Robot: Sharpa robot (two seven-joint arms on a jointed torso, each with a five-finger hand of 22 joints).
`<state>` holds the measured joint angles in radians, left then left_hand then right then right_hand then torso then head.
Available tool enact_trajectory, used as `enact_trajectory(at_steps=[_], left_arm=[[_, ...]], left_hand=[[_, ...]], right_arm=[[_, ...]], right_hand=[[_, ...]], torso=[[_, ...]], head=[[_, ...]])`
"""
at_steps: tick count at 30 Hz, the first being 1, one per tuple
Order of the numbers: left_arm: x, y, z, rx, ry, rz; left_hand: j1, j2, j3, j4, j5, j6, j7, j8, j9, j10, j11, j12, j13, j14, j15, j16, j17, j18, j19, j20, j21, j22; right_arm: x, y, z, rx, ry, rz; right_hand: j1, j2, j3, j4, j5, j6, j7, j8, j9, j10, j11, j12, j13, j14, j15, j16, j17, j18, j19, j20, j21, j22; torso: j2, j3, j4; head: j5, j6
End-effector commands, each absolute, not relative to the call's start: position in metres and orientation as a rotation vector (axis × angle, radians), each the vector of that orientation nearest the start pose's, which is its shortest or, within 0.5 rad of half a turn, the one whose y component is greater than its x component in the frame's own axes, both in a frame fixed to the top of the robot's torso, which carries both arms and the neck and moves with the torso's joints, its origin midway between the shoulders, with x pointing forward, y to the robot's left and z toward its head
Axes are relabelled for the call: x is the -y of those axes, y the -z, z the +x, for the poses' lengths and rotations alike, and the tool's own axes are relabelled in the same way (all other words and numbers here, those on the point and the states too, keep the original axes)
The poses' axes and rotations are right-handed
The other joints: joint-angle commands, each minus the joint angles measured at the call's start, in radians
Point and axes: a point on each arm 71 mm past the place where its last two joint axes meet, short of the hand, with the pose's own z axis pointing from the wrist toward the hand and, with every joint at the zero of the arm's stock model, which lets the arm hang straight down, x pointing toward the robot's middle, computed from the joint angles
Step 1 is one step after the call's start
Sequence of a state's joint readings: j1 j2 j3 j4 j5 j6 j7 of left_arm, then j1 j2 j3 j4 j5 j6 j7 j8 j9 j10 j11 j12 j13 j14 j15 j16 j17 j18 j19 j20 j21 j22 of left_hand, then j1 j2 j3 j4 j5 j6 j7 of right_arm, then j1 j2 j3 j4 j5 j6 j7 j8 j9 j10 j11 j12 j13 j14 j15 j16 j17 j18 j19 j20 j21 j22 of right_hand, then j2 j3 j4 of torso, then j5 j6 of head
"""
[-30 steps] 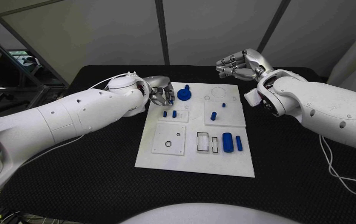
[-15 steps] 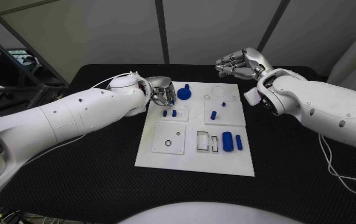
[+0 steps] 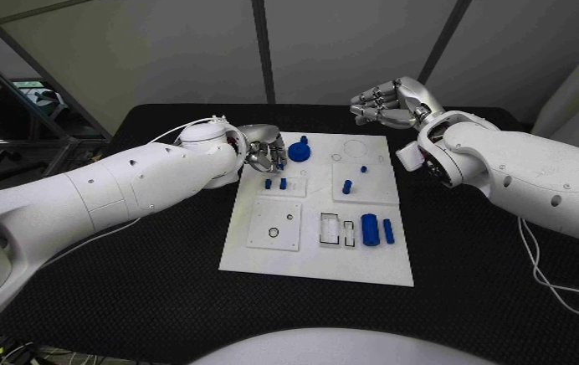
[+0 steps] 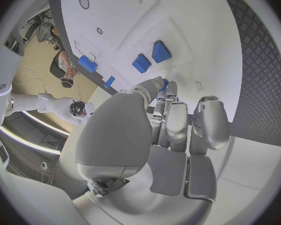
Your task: Assemble the parts on the task board
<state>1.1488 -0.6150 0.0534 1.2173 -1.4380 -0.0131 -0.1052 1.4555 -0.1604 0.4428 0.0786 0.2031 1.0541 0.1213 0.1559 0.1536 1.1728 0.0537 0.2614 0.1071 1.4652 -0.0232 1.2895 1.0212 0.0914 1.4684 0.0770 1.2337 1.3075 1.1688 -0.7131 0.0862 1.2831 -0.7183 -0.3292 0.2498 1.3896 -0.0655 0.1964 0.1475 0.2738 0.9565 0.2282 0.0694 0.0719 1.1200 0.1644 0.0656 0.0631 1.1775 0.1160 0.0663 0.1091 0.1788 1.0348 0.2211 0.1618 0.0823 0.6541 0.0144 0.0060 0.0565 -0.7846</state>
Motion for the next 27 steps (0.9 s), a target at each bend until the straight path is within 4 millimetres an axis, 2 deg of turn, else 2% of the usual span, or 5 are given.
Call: enact_trajectory(at_steps=[1, 21, 27], left_arm=[[-0.1694, 0.2199, 0.5332, -1.958, 0.585, 0.152], [-0.1749, 0.2210, 0.5347, -1.963, 0.562, 0.136], [-0.1745, 0.2206, 0.5348, -1.958, 0.564, 0.135]], left_hand=[[-0.011, -0.002, 0.004, -0.004, -0.006, 0.003, 0.004, -0.008, -0.001, 0.003, 0.002, -0.009, 0.001, -0.005, -0.001, 0.001, 0.002, -0.021, 0.006, -0.003, -0.002, 0.053], [-0.019, -0.010, 0.009, -0.012, -0.006, -0.035, 0.015, -0.043, -0.014, 0.001, 0.010, -0.029, 0.006, -0.009, 0.006, 0.006, 0.001, -0.023, 0.006, 0.003, 0.006, 0.062], [-0.026, -0.016, 0.011, -0.015, -0.006, -0.074, 0.018, -0.071, -0.026, 0.005, 0.006, -0.038, 0.010, -0.011, 0.004, 0.008, -0.002, -0.022, 0.005, 0.003, 0.004, 0.063]], right_arm=[[0.2056, 0.1616, 0.5368, -1.489, -1.190, 0.477], [0.2069, 0.1617, 0.5370, -1.489, -1.187, 0.478], [0.2071, 0.1617, 0.5370, -1.489, -1.186, 0.479]], right_hand=[[-0.002, 0.010, -0.004, -0.003, 0.004, -0.008, 0.000, -0.005, 0.000, -0.010, 0.000, 0.000, 0.000, -0.003, 0.000, -0.003, -0.001, 0.005, 0.004, 0.003, -0.006, -0.001], [-0.002, 0.010, -0.004, -0.003, 0.004, -0.008, 0.000, -0.005, 0.000, -0.010, 0.000, 0.000, 0.000, -0.003, 0.000, -0.003, -0.001, 0.005, 0.004, 0.003, -0.006, -0.001], [-0.001, 0.011, -0.006, -0.004, 0.004, -0.008, 0.000, -0.005, 0.000, -0.010, 0.000, 0.000, 0.000, -0.003, 0.000, -0.003, -0.003, 0.005, 0.006, 0.003, -0.009, -0.003]], torso=[[0.001, -0.0005, -0.0001], [0.000, -0.0008, 0.0003], [0.000, -0.0001, 0.0006]], head=[[0.001, -0.001], [0.003, -0.003], [0.002, -0.002]])
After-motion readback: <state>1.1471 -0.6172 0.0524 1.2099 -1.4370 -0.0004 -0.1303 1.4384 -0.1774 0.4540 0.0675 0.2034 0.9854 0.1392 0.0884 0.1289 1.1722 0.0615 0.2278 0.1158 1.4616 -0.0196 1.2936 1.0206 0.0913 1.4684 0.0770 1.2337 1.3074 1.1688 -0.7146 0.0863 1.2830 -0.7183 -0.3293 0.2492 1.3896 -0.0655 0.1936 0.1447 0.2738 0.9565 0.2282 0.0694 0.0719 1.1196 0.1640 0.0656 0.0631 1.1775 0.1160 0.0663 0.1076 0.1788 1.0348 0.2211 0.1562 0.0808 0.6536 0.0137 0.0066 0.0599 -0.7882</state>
